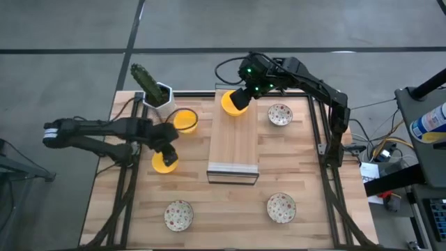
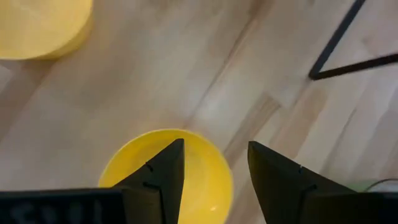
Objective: Pick & Place Mini bowls
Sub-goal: Stack the bottom yellow bowl on the yellow bowl on the shelf
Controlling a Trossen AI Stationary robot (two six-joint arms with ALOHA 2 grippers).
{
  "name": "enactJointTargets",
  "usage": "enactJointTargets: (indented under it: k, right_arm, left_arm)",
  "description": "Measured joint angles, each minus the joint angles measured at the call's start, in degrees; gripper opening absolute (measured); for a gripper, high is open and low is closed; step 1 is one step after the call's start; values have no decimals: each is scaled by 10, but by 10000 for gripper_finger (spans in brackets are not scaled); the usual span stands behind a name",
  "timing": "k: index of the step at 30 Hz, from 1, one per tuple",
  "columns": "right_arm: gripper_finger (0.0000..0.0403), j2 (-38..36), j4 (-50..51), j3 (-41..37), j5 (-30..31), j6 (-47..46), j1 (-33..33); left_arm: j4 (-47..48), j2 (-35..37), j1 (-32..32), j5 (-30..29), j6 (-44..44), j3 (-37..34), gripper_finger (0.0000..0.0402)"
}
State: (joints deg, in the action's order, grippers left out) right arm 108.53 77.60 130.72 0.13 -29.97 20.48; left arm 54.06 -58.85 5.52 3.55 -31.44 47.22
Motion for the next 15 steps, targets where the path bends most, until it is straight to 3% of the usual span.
enactJointTargets:
  k: [6, 15]
  right_arm:
    - [178, 0, 0, 0, -1, -14, -5]
    - [174, -1, 0, 0, -1, -20, -5]
  left_arm:
    - [39, -78, 11, 58, -45, 14, 168]
    - [34, -152, 7, 60, -52, 12, 168]
